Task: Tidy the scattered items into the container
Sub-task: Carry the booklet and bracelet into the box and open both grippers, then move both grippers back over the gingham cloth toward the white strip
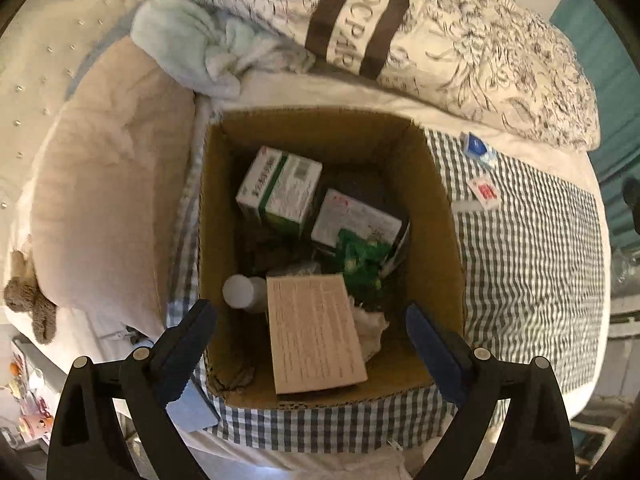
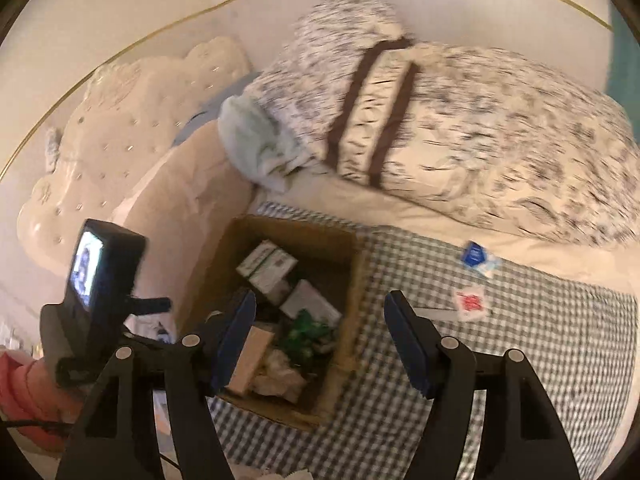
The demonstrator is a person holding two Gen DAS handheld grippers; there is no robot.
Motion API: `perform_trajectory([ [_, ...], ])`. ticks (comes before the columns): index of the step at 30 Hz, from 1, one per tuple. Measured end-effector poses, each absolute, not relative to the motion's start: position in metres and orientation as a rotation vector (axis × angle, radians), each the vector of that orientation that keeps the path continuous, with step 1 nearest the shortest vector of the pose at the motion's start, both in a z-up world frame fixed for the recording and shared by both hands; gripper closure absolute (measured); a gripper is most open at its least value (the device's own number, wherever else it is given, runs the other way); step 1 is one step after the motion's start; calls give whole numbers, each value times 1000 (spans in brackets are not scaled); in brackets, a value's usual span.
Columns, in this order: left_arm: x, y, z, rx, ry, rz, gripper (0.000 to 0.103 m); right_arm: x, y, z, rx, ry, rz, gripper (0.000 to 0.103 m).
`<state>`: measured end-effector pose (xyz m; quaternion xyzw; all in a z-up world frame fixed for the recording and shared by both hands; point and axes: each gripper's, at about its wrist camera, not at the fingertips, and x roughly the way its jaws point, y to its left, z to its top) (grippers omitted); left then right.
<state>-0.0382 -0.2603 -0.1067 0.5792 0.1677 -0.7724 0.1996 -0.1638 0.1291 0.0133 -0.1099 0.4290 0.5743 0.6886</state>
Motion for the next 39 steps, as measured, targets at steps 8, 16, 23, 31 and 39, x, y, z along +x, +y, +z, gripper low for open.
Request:
perform_trajectory([
  [8,-56,-208,-86,1552,450,-2188,5,-114,47,9,-205,959,1153,35],
  [16,-77,-133,-56,1419,424,-2223,5,-81,-22,5,-175,954,1104,35],
  [23,-90,-85,-47,1379,396,-2255,5,-59,-64,-1,-165,928,1081,32],
  [31,-96,-49,-51,1368,397,-2225,5,-43,-92,-12,-164,936,1094,31],
  [39,-96,-35,-55,1376,389,-2212,5,-35,-99,-21,-133,949,1127,31],
])
